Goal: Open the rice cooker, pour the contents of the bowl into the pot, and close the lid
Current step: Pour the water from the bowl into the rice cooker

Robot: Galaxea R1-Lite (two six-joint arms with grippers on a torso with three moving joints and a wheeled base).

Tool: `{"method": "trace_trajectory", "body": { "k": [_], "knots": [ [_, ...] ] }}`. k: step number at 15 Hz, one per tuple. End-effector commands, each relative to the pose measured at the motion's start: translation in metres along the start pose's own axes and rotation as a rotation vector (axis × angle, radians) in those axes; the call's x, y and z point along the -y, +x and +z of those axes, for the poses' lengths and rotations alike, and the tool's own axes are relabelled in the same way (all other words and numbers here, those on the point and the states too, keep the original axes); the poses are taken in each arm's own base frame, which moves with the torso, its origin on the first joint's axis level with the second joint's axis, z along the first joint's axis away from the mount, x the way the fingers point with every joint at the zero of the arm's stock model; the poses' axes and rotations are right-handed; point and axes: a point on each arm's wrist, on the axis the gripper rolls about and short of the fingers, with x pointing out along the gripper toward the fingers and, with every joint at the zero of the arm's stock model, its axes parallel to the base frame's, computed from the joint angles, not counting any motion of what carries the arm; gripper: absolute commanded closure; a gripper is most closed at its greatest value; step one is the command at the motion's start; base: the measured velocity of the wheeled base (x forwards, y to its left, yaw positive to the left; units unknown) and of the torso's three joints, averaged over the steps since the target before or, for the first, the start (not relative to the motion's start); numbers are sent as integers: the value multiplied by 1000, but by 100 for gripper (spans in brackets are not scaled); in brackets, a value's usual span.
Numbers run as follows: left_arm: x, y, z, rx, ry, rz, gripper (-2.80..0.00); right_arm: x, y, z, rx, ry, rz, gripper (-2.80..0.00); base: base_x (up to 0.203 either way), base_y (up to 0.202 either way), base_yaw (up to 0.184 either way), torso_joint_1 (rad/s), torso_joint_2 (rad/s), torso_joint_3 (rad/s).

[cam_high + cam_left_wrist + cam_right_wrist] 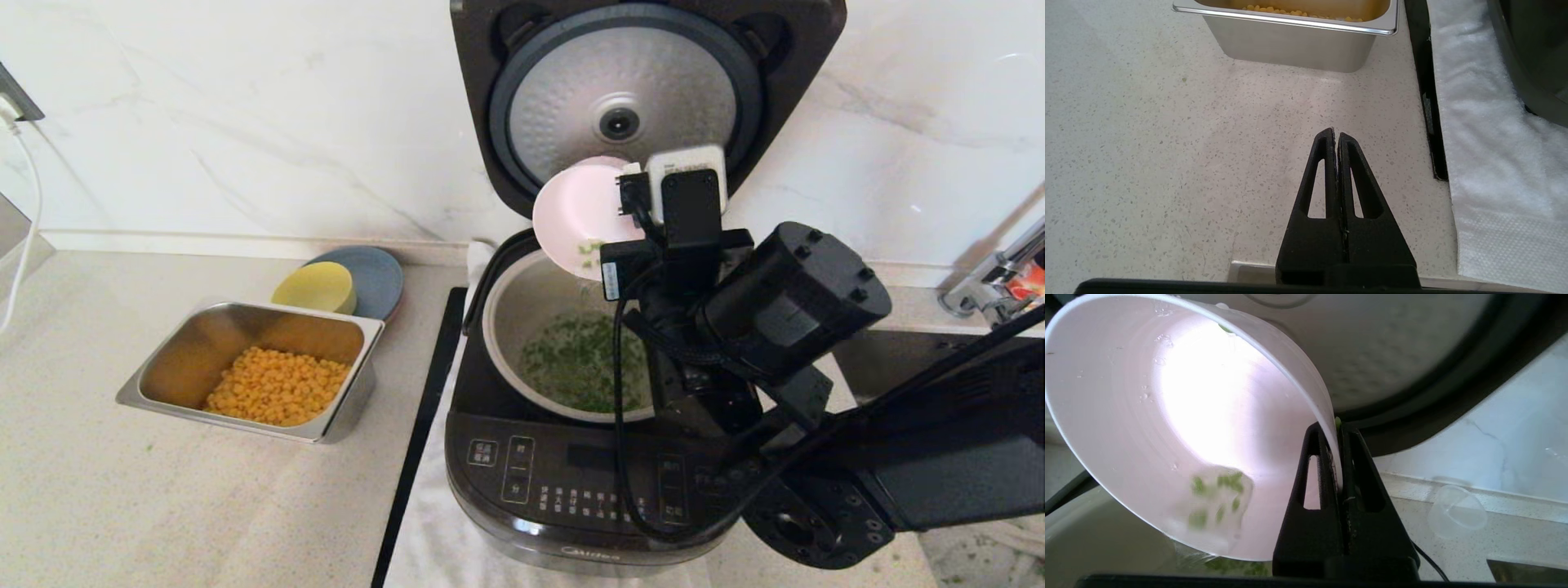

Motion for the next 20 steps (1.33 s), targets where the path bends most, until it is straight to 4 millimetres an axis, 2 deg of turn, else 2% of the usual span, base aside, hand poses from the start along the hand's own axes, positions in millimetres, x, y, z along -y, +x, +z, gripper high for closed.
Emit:
{"method": "trace_trajectory", "body": {
  "k": [1,6,12,13,20],
  "knots": [
    [0,0,0,0,-1,0,0,-2,-9,0,1,3,18,0,0,0,0,0,0,0],
    [0,0,0,-1,0,0,0,-9,-24,17,23,25,60,0,0,0,0,0,0,0],
    [0,0,0,-1,-1,0,0,-16,-25,3,1,-4,68,0,0,0,0,0,0,0],
    [0,0,0,0,0,0,0,-16,-24,5,1,-2,62,0,0,0,0,0,0,0],
    [0,0,0,0,0,0,0,11,-25,40,-145,-85,93,0,0,0,0,0,0,0]
  ]
}}
